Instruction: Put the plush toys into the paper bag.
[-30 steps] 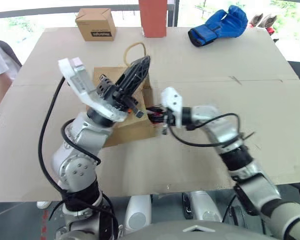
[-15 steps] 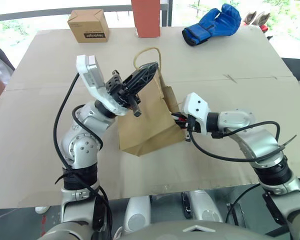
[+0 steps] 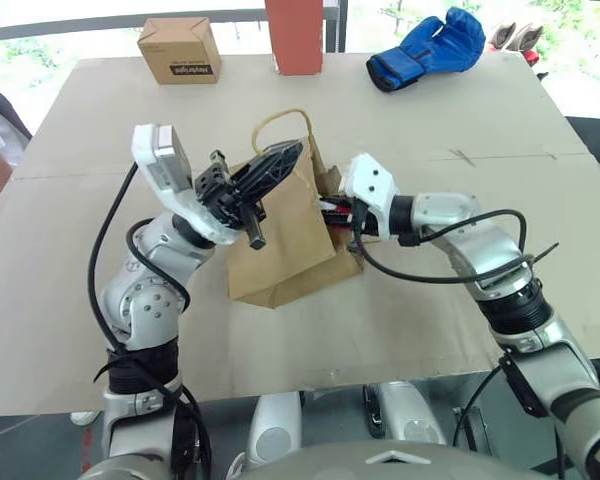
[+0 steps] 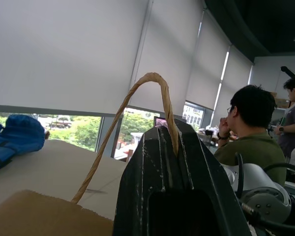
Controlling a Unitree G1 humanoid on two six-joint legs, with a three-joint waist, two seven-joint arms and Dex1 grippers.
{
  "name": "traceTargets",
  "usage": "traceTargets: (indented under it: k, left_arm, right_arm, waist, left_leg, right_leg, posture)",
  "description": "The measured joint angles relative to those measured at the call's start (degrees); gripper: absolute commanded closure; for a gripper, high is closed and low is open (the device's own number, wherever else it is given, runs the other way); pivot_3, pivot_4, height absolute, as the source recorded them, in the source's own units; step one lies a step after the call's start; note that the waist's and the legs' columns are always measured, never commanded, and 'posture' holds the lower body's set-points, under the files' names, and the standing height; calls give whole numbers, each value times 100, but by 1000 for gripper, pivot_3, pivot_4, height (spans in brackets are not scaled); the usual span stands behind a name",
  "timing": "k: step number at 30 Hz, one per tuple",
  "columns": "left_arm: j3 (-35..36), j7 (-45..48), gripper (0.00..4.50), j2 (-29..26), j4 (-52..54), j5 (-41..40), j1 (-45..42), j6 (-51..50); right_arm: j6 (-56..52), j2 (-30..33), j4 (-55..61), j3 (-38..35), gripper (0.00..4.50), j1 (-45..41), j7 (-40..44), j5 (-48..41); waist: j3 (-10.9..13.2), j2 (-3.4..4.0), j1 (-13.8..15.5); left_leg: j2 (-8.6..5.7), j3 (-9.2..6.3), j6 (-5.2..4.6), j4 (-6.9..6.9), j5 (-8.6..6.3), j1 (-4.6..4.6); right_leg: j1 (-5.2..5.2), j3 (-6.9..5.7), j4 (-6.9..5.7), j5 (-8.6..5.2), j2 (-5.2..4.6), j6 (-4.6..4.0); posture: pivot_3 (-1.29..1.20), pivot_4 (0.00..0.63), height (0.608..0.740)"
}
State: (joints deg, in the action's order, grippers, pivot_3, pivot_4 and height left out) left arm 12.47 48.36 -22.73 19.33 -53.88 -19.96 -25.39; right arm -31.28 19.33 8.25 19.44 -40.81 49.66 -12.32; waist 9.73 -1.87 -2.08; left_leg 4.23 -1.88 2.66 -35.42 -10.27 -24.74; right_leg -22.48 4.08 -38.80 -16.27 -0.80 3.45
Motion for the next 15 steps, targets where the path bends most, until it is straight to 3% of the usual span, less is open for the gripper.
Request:
traceTargets:
  k: [8,11,15]
  left_arm:
    - [59,-202,4500,-6,193,45,233,89]
    - [62,-219,4500,-5,269,14,333,100]
    - [131,-221,4500,-48,275,-18,485,118]
  right_arm:
    - [258,-111,-326,274,4477,-137,538,-154]
    - [655,-660,-1061,571,3394,-455,645,41]
    - [1165,-915,-1432,902,1473,-629,794,309]
  waist:
    - [1,1,-40]
    - [2,3,-68]
    - [2,3,24]
  left_leg:
    - [2,1,0,0,0,5]
    - [4,-1,0,1,0,8]
    - [0,-3,0,1,0,-4]
  right_leg:
    - [-1,1,-3,0,2,0]
    - [-2,3,-6,0,7,0]
    - [-3,-3,1,0,0,0]
  posture:
    - [0,150,740]
    - [0,150,740]
    - [0,150,740]
